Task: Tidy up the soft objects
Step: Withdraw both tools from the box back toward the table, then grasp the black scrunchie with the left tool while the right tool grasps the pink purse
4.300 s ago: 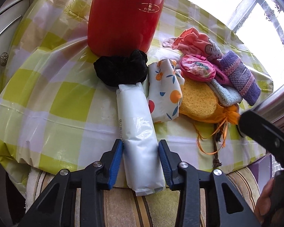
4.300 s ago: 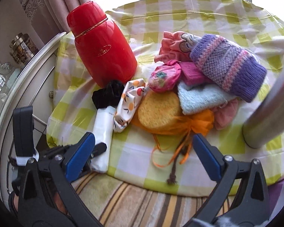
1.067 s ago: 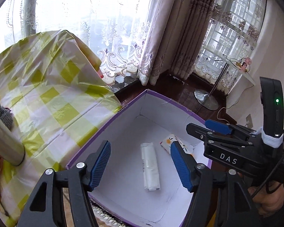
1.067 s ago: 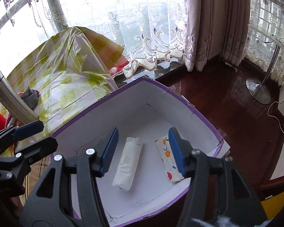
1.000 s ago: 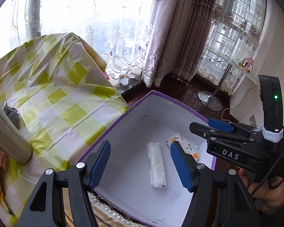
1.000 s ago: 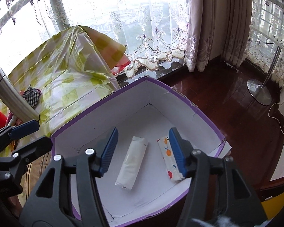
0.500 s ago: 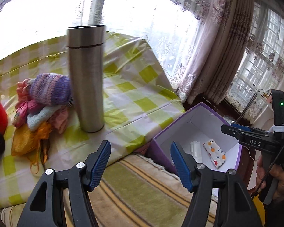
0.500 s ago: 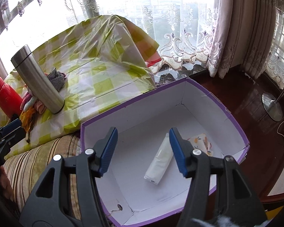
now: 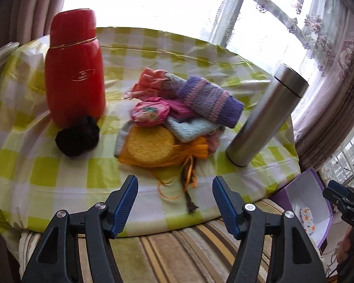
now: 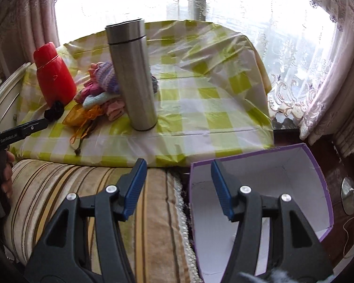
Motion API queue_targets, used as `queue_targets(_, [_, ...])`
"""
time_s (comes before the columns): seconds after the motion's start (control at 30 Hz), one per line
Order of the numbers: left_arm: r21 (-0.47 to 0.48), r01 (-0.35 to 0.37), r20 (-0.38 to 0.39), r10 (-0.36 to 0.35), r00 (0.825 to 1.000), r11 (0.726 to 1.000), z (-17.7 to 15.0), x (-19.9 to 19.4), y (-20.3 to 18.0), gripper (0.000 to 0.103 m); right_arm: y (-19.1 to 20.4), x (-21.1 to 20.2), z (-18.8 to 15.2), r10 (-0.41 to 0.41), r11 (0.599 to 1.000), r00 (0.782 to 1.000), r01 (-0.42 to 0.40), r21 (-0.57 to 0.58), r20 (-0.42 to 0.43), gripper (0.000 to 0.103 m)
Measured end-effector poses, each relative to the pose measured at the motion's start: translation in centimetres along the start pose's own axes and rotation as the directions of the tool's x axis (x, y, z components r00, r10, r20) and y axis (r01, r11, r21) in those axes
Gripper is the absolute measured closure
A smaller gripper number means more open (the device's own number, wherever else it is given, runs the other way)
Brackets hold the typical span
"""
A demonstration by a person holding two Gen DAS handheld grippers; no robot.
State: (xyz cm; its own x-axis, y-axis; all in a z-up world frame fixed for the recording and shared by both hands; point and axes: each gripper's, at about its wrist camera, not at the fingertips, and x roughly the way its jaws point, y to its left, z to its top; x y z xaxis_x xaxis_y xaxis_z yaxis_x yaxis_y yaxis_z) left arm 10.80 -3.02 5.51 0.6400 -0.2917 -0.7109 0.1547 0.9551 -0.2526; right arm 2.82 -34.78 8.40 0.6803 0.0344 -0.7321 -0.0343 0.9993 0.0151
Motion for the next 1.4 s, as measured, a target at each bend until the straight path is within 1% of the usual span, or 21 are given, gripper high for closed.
queue_targets(0.2, [-0.076,-0.049,0.006,0.05,0.999,0.996,1.6,0.6,4.9,0.037,5.7,1.7,1.8,0.069,0.99,0.998,-0.069,-0.121,-0.011,0.043])
queue_targets(0.33, [-0.12,-0.081,-0.012,0.08,0.997,0.989,2.8,2.0,7.9,0.037,9.2,3.0,2.9,0.114,0.977,0.993,-0.116,-0.18,-0.023,0.043])
queue_targets(0.53, [-0.175,-0.112,-0.032,0.108,0.994,0.978,4.1,4.0,11.6,0.037,14.1,5.2,4.7,0.145,0.954,0.989,-0.148,-0.259,-0.03,0.043])
queue_targets(0.63, [-0.171,-0.136,-0.046,0.13,0.99,0.976,4.5,5.2,12.3,0.037,16.2,6.4,5.8,0.156,0.943,0.988,-0.155,-0.293,-0.022,0.043])
queue_targets(0.7, [-0.171,-0.151,-0.056,0.143,0.988,0.974,4.7,6.0,12.6,0.037,17.3,7.3,6.8,0.157,0.94,0.987,-0.155,-0.303,-0.018,0.042])
queue_targets(0.8, [-0.181,-0.162,-0.071,0.151,0.986,0.97,5.0,7.1,13.1,0.037,18.6,8.9,8.3,0.169,0.941,0.985,-0.168,-0.295,-0.021,0.033])
queue_targets(0.9, [-0.171,-0.18,-0.095,0.166,0.982,0.969,5.2,8.5,13.6,0.036,19.6,10.5,9.8,0.199,0.939,0.98,-0.198,-0.28,-0.025,0.027])
queue_targets(1.0, [-0.156,-0.208,-0.12,0.191,0.974,0.966,5.1,9.9,13.8,0.037,20.6,12.2,11.0,0.2,0.941,0.979,-0.203,-0.27,-0.038,0.026])
queue_targets(1.07, [-0.128,-0.224,-0.12,0.21,0.97,0.966,5.2,10.4,13.6,0.037,21.0,13.3,11.8,0.212,0.944,0.976,-0.218,-0.249,-0.051,0.026])
queue_targets(1.13, [-0.107,-0.233,-0.114,0.221,0.969,0.967,5.3,10.7,13.4,0.045,21.4,14.4,12.4,0.225,0.946,0.972,-0.234,-0.226,-0.066,0.026])
queue_targets(1.2, [-0.089,-0.247,-0.109,0.237,0.965,0.965,5.4,10.9,13.3,0.058,22.1,15.4,12.9,0.224,0.948,0.972,-0.235,-0.215,-0.072,0.026])
queue_targets(1.3, [-0.074,-0.25,-0.101,0.242,0.965,0.965,5.3,11.0,13.3,0.068,23.3,17.0,13.4,0.194,0.949,0.979,-0.205,-0.24,-0.069,0.026])
queue_targets(1.4, [-0.072,-0.245,-0.09,0.238,0.967,0.967,5.2,10.9,13.4,0.075,24.7,18.7,13.7,0.142,0.942,0.987,-0.159,-0.297,-0.08,0.026])
